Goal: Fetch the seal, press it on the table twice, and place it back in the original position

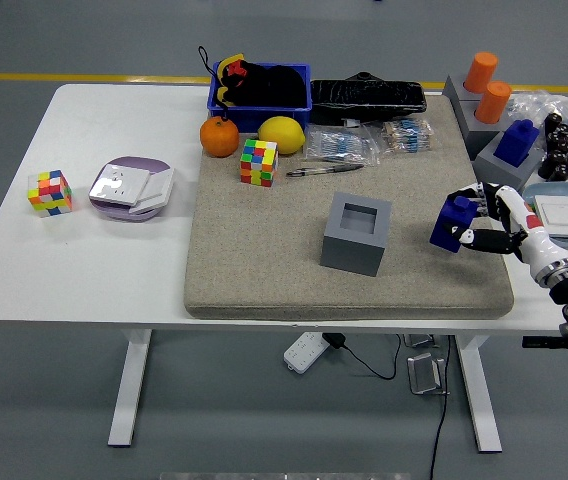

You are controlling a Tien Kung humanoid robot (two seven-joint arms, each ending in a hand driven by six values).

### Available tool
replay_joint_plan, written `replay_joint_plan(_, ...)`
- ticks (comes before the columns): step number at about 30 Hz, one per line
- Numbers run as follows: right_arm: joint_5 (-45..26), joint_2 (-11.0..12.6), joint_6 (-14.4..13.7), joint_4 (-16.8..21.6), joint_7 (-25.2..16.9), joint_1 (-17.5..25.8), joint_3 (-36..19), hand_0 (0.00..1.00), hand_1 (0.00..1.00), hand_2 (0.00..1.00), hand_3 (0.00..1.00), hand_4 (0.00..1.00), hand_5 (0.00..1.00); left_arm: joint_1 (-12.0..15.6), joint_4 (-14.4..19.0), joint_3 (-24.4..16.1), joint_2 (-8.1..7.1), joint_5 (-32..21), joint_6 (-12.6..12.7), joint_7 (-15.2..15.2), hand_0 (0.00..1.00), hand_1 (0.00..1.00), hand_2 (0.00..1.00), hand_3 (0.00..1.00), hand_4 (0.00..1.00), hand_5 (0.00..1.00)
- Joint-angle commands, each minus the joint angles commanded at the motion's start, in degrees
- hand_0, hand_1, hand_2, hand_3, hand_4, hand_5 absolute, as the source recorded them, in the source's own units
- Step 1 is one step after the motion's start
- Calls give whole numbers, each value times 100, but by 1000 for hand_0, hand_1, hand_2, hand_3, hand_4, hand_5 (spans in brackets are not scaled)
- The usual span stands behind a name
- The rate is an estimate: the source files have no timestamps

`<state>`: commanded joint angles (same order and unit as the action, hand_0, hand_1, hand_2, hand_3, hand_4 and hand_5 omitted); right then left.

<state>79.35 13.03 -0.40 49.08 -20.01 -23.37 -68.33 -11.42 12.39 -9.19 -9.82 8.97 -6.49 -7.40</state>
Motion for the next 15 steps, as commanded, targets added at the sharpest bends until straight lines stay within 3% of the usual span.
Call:
replay_joint_plan(7, 8, 53, 57, 629, 41, -36, -205, 445, 351, 361, 365, 619, 2, 16, -1, 6, -7, -8, 1, 0, 816, 815, 789, 836, 795, 401)
replay_joint_plan(15, -102, -53, 138, 1067, 136, -134, 25, 445, 352, 363, 368, 624, 2, 25, -2, -16, 14, -11, 1, -5, 815, 815, 789, 836, 794, 401)
